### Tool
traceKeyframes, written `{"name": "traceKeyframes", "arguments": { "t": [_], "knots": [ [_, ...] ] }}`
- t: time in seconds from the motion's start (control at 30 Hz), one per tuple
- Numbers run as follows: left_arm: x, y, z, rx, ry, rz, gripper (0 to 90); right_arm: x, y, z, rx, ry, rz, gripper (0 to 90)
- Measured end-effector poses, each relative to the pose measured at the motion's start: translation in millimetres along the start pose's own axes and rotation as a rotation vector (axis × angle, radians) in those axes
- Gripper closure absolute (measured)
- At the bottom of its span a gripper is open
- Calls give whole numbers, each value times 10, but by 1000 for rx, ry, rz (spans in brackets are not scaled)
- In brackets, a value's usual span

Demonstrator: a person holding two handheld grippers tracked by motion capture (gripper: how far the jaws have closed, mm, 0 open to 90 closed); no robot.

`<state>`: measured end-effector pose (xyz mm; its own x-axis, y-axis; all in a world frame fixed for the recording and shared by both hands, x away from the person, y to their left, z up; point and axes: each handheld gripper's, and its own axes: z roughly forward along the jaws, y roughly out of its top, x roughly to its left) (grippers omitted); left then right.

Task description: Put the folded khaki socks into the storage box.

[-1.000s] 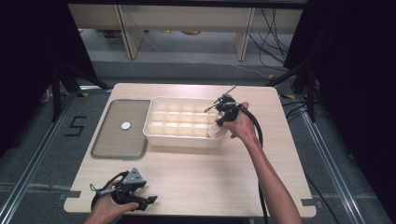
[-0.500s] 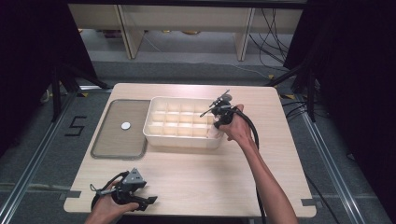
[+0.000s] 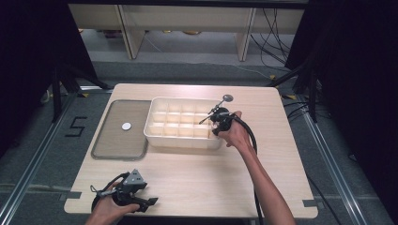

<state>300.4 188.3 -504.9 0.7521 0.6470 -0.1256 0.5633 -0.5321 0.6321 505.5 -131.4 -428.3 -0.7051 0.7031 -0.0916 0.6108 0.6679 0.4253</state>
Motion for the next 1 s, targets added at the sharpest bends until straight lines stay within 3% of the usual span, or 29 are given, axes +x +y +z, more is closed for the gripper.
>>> {"name": "traceKeyframes", "arguments": {
  "t": [0.3, 0.43, 0.5, 0.57, 0.7, 0.73, 0.8, 1.0],
  "knots": [
    [10, 3, -14, 13, 1, 14, 281, -4, -26, 39, 6, 10, 12, 736],
    [10, 3, -7, 9, 1, 8, 280, -42, -39, 13, -29, 30, 28, 633],
    [8, 0, -2, 6, -1, 1, 280, -41, -27, -43, -48, 35, 63, 598],
    [8, 2, -3, 7, 0, 2, 280, -67, -7, -108, -73, 47, 65, 625],
    [12, 5, -6, 5, -1, 8, 280, -89, 18, -192, -105, 73, 90, 770],
    [4, 1, -1, 4, -5, -11, 280, -95, 20, -190, -101, 78, 88, 796],
    [4, 0, -2, 4, -4, -10, 280, -99, 16, -177, -93, 72, 86, 840],
    [4, -1, -1, 5, -1, -11, 280, -99, 12, -81, -59, 64, 87, 868]
  ]
}}
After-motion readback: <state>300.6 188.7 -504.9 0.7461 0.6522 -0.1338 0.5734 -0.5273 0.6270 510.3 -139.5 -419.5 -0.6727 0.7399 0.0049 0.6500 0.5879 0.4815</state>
